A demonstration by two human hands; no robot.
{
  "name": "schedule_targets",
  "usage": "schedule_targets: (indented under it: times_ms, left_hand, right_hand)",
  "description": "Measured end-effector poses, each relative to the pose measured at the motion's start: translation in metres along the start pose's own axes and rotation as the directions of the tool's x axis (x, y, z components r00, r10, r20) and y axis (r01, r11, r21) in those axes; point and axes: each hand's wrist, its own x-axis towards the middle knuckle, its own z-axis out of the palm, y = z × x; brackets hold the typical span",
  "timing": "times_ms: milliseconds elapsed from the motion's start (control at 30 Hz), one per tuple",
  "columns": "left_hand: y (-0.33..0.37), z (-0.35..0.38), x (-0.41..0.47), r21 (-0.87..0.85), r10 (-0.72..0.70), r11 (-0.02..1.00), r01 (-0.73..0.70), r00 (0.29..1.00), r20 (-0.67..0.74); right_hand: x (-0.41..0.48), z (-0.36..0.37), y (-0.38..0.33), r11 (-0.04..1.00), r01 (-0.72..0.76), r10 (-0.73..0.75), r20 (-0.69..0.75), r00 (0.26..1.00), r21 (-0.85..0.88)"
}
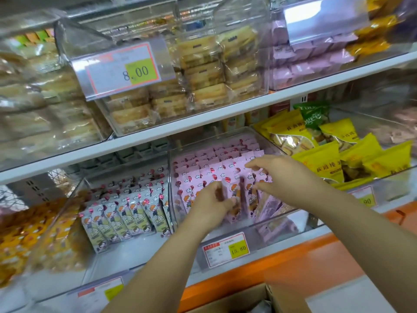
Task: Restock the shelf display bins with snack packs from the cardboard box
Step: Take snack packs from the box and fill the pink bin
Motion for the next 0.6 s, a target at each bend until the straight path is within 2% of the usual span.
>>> schedule_targets:
  times_ms: [67,133,267,367,500,600]
  left_hand:
    - [-0.004,0.003,0.005,0.012,-0.028,1.0,0.029,0.998,-0.056]
    - [-0.006,0.008,0.01,0.077,-0.039,0.996,0.045,0.996,-0.08]
    - [-0.002,0.017,0.016,0.226,-0.004,0.974,0.029,0.994,-0.11]
    - [0.0,0.022,0.018,0.249,0.031,0.969,0.003,0.99,-0.135]
    - [-0.002,0.019,0.02,0.28,0.105,0.959,-0.044,0.972,-0.208]
    - [-0.001,0.009,0.017,0.18,0.06,0.983,-0.029,0.983,-0.172]
  right_hand:
    - [-0.001,-0.003,0.002,0.987,-0.052,0.072,0.128,0.989,-0.151]
    - [-0.002,0.0,0.001,0.977,-0.07,0.119,0.239,0.964,-0.202]
    - [0.002,0.003,0.003,0.971,-0.08,0.147,0.3,0.942,-0.224]
    - [0.0,0.003,0.008,0.986,-0.105,0.136,0.268,0.954,-0.127]
    - [-0.003,-0.003,0.01,0.994,-0.093,0.088,0.08,0.993,0.064]
    - [-0.004,-0.007,0.006,0.945,-0.126,0.13,0.007,0.991,0.3]
